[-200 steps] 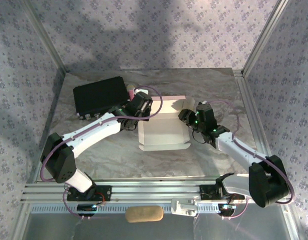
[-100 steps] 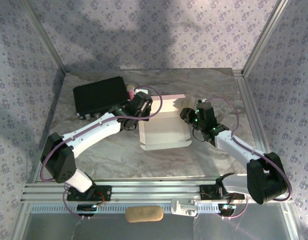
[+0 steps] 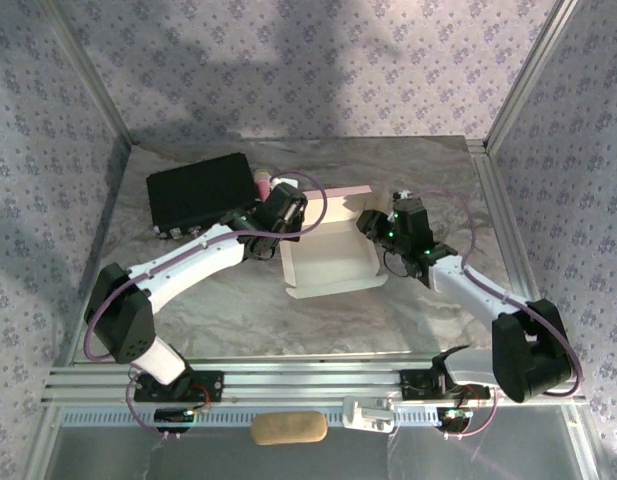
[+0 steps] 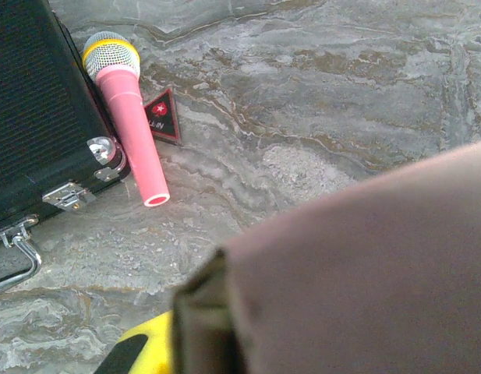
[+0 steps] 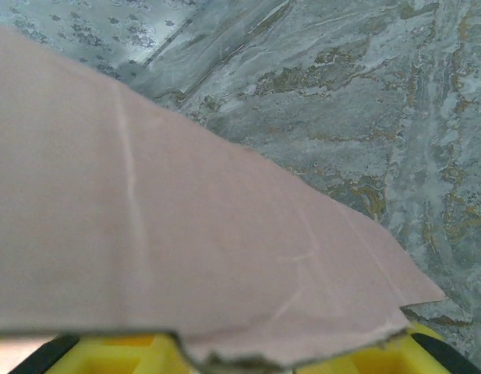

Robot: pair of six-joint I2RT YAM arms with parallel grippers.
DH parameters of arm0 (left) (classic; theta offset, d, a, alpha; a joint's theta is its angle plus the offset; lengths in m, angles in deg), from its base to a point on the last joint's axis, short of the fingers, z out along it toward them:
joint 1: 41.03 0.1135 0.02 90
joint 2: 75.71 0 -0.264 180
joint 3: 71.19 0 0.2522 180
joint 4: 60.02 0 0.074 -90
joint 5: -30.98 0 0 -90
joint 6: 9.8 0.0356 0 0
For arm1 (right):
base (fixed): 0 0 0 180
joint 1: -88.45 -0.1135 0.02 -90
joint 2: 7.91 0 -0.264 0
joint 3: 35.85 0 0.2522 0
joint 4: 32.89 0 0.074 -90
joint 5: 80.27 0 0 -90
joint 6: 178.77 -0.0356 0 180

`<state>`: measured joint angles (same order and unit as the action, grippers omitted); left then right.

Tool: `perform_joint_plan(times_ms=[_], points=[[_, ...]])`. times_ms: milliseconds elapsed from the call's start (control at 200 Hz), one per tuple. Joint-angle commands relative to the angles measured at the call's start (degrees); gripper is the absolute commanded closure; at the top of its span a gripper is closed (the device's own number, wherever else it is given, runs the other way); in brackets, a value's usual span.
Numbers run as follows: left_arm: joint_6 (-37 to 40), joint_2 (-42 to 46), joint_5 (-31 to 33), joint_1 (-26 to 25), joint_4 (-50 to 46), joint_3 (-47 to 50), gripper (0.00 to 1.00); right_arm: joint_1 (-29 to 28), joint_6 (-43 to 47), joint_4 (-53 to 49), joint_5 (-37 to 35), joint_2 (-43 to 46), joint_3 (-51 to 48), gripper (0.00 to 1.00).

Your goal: Fold the paper box

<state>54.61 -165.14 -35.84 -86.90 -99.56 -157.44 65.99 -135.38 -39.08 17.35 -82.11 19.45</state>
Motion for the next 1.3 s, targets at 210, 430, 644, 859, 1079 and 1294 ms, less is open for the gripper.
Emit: perform_joint_plan(times_ms=[210,430,644,859,1079,1294], points=[[-0.11,-0.52,-1.96,-0.02,-0.32,-2.60,1.00,-0.62,4.44,0.08,5.45,-3.92,4.13,0.64],[-0.17,-0.88,-2.61,0.34,-0.13,-2.58,1.00,-3.12,9.50,-4.22,4.80,-5.91,7.93,0.64],[-0.26,-1.16,-2.87,0.47,-0.06,-2.66,1.00,-4.60,10.09,-6.45,2.81,-7.08,9.61,0.64],[0.50,-1.60,-4.44,2.36,-0.43,-2.98,1.00,-5.64,13.74,-8.54,1.67,-4.52,10.01,0.66],[7.46,-5.29,-13.92,9.86,-2.59,-7.05,1.00,-4.09,19.36,-11.25,6.07,9.15,8.09,0.55],[15.48,-8.07,-27.85,17.25,-6.04,-12.37,1.00,9.53,19.78,-8.92,17.80,17.85,3.44,0.53]])
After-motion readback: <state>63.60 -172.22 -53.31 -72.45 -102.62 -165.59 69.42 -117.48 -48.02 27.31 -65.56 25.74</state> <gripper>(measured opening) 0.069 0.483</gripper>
